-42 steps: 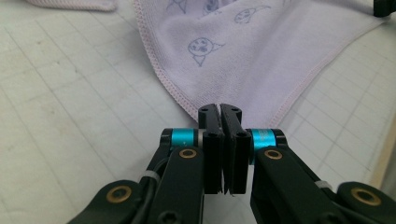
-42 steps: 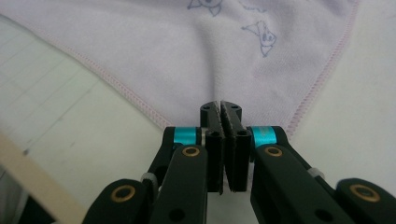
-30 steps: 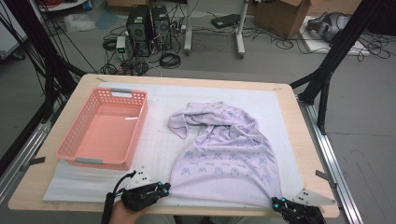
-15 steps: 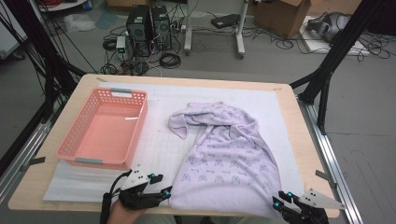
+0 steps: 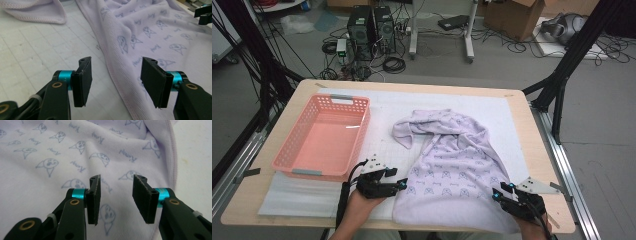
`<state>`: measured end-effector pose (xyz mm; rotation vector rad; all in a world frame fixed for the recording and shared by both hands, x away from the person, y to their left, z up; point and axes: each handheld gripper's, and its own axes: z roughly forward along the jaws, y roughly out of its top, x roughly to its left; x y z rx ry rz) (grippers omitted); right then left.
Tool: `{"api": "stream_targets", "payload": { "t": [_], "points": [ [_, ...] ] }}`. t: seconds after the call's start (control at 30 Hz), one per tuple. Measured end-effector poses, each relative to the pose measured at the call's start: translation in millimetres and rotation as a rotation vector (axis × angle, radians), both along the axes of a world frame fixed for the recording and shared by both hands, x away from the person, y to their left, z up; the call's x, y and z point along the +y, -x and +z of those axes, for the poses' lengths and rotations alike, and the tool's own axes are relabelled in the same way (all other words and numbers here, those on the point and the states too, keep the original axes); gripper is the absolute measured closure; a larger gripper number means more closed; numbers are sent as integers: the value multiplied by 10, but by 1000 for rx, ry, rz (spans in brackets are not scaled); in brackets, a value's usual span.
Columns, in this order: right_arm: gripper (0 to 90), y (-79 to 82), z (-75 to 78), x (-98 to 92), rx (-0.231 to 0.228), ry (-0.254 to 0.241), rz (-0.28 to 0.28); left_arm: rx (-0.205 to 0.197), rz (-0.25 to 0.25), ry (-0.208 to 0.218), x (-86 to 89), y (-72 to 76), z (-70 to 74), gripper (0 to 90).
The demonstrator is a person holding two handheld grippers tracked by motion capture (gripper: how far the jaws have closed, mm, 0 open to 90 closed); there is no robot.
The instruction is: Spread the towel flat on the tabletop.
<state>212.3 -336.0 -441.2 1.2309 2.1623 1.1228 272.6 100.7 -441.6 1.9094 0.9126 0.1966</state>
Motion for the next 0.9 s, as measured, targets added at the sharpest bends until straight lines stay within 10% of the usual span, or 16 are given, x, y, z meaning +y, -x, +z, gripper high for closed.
{"api": "stream_targets", "payload": {
  "t": [0.4, 0.53, 0.63, 0.77, 0.9],
  "points": [
    [597, -342, -94, -88, 50, 5, -87, 38, 58, -44, -266, -320, -64, 407],
    [671, -319, -92, -85, 50, 28, -98, -7, 48, -136, -403, -266, -97, 406],
    [778, -313, -91, -107, 48, 29, -99, -62, 54, -203, -435, -227, -89, 537],
    [876, -295, -85, -124, 54, 28, -83, -23, 11, -150, -407, -238, -94, 850],
    [882, -273, -93, -176, 63, -5, -70, 7, -2, -120, -346, -232, -94, 864]
  ]
}}
